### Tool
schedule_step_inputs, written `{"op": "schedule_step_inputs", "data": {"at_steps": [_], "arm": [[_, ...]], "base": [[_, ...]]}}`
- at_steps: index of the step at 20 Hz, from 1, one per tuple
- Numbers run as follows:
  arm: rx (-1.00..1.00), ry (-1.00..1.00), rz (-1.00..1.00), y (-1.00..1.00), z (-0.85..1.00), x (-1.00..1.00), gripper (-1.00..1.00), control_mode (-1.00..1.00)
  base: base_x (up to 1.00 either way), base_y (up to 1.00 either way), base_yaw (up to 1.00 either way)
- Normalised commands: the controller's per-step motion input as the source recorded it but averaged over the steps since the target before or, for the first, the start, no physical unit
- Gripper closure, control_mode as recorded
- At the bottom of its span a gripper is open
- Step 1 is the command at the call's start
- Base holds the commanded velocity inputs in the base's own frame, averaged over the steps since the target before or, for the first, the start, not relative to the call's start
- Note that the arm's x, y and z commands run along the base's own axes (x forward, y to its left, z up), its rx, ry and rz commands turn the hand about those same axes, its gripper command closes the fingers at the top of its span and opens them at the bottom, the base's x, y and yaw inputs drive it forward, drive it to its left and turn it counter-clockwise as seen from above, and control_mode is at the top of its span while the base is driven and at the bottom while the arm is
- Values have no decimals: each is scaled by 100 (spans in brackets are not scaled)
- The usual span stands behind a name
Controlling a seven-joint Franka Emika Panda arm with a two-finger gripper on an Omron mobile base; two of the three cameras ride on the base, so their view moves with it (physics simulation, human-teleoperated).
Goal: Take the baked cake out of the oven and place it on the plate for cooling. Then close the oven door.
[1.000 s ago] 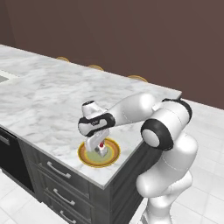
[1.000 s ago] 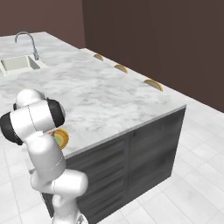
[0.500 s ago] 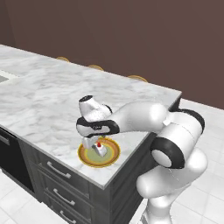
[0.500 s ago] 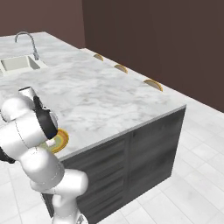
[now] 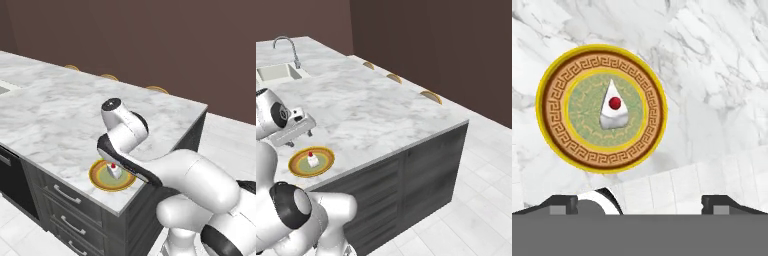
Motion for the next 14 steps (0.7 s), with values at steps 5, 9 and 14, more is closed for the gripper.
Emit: {"op": "schedule_step_inputs", "data": {"at_steps": [5,9,14], "arm": [[8,-15,-15,-93,77,-98,-100,-100],[16,-2,-12,-89,57,-67,-100,-100],[13,0,-5,-52,30,-36,-100,-100]], "base": [[0,0,0],[0,0,0],[0,0,0]]}}
